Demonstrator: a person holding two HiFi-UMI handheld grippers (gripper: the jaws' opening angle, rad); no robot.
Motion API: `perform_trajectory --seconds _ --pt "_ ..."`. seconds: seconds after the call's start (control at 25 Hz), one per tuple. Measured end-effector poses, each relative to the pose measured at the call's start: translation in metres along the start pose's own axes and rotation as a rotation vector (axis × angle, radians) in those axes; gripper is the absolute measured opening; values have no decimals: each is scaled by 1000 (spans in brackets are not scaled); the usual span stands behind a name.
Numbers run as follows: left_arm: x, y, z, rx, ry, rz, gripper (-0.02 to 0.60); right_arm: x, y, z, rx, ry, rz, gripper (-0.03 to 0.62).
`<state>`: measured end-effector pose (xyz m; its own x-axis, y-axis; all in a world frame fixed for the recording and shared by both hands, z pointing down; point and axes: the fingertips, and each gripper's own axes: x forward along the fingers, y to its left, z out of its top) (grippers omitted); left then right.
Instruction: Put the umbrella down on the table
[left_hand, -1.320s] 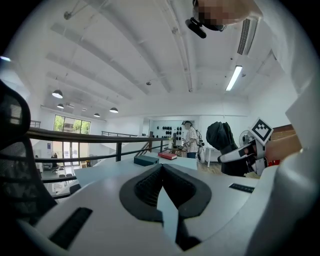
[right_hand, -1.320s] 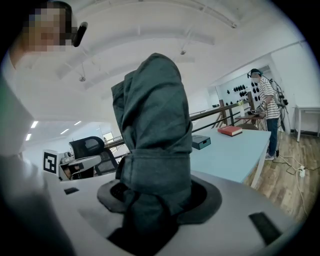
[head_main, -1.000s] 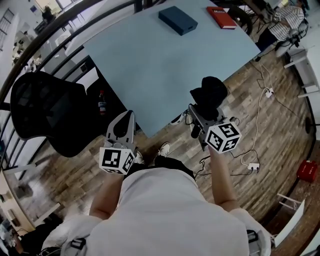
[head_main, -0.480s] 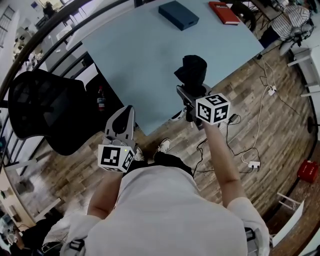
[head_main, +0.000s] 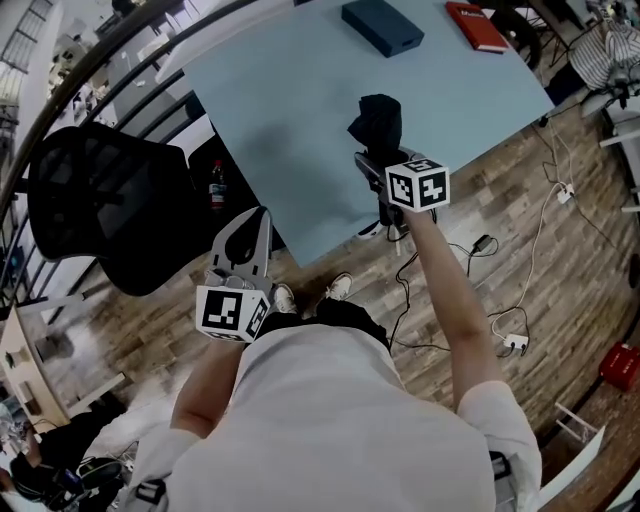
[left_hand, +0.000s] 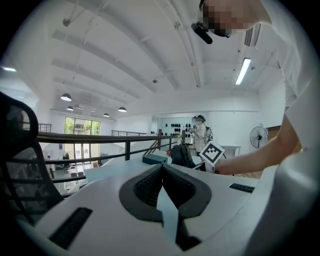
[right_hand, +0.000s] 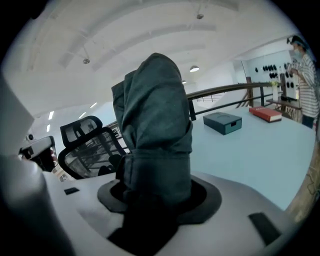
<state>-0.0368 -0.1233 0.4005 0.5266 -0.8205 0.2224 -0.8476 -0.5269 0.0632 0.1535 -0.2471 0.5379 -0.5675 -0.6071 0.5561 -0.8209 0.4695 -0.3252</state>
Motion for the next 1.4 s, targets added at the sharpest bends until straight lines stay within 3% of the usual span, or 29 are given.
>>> perform_trajectory --seconds 0.52,1.4 --pt "8 -3 -8 4 46 40 23 63 -44 -32 75 156 -21 230" --pt "7 20 -18 3 98 144 23 129 -81 -33 -29 274 -167 238"
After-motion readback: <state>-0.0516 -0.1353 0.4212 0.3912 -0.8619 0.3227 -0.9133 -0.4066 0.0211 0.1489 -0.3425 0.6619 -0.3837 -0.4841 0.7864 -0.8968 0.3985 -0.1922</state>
